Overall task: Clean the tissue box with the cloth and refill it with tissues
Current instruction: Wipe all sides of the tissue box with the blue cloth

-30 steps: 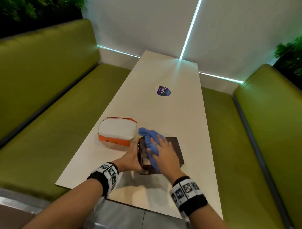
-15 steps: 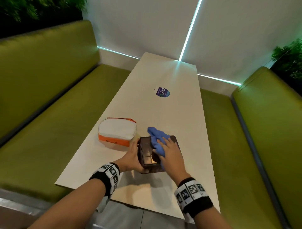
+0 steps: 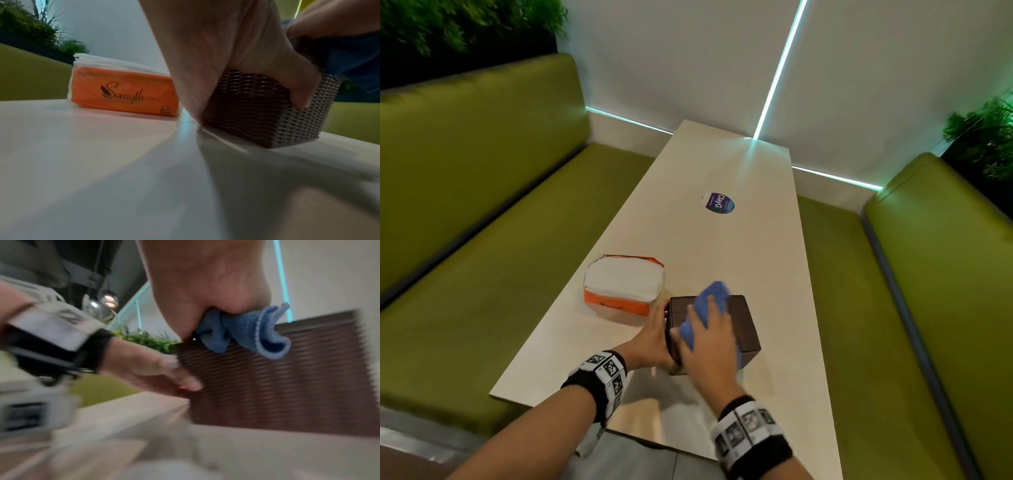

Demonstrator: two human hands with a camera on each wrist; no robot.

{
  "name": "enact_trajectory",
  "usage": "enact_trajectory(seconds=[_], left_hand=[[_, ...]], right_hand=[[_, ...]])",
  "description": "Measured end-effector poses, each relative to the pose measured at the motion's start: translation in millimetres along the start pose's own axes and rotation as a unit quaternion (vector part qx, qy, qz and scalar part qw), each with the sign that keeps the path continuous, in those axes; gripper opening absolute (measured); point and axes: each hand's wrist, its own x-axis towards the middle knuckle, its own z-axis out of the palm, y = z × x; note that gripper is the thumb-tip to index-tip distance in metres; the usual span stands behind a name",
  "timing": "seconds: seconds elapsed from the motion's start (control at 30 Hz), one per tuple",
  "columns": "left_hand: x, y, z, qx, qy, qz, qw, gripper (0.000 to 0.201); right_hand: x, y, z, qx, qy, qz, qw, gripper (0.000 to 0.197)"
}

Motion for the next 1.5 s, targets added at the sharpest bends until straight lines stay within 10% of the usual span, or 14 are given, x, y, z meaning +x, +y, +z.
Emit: enact_trajectory(seconds=[0.13, 0.33, 0.57, 0.83, 1.0, 1.3, 1.5], left_hand=[[-3, 6, -4, -0.013, 0.007, -0.009, 1.000, 0.132], [-3, 0, -5, -0.016, -0.002, -0.014, 1.000, 0.143], [-2, -1, -8, 0.031, -0.033, -0.017, 0.999, 0.127], [-4, 1, -6, -0.007, -0.012, -0.035, 0.999, 0.149], [-4, 10, -11, 0.017, -0.036, -0.047, 0.998, 0.150], [-4, -2, -6, 0.003, 0.000, -0.021, 1.000, 0.145], [-18, 25, -14, 0.006, -0.056, -0.067, 0.996, 0.131]], right_hand=[[4, 3, 5, 0.035, -0.018, -0.137, 0.990, 0.050], [29, 63, -13, 0.088, 0.047, 0.037, 0.994, 0.050], [23, -12, 2, 0.067, -0.012, -0.105, 0.992, 0.063], [13, 59, -11, 0.071, 0.052, 0.081, 0.993, 0.064], [6, -4, 22, 0.161, -0.139, -0.019, 0.977, 0.062], [17, 52, -8, 0.125, 0.043, 0.076, 0.988, 0.061], [-3, -31, 7, 0.133, -0.050, -0.084, 0.986, 0.056]])
